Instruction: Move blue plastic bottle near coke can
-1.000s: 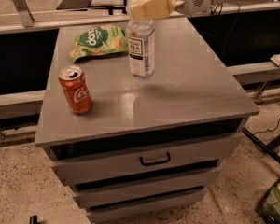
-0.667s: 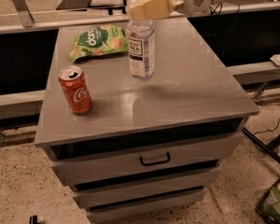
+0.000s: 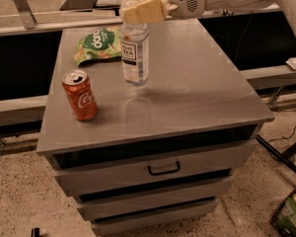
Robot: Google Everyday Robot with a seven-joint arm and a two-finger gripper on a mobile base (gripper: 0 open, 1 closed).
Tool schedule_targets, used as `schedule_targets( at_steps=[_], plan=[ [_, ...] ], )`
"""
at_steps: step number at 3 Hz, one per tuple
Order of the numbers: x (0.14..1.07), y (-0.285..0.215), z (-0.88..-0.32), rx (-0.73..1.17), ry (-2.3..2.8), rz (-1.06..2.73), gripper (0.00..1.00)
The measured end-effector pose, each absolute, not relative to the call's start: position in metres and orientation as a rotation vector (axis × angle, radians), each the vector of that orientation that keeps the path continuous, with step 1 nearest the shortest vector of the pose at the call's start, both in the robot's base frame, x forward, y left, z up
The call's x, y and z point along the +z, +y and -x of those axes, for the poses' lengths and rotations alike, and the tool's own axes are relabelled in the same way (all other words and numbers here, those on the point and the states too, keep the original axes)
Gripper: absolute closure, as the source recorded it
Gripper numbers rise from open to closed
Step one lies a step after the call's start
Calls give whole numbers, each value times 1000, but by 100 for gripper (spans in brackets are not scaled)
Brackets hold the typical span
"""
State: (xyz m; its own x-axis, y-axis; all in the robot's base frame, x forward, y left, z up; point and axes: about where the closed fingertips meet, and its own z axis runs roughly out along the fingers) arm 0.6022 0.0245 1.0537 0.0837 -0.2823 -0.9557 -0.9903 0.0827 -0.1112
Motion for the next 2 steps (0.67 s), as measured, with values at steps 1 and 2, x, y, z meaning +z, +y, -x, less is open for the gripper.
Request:
schedule_targets(
  at_steps=[1,2],
  plan=[
    [1040,44,-606,965,1364,1379,100],
    [1027,68,-604,1005,1360,1391,100]
  ],
)
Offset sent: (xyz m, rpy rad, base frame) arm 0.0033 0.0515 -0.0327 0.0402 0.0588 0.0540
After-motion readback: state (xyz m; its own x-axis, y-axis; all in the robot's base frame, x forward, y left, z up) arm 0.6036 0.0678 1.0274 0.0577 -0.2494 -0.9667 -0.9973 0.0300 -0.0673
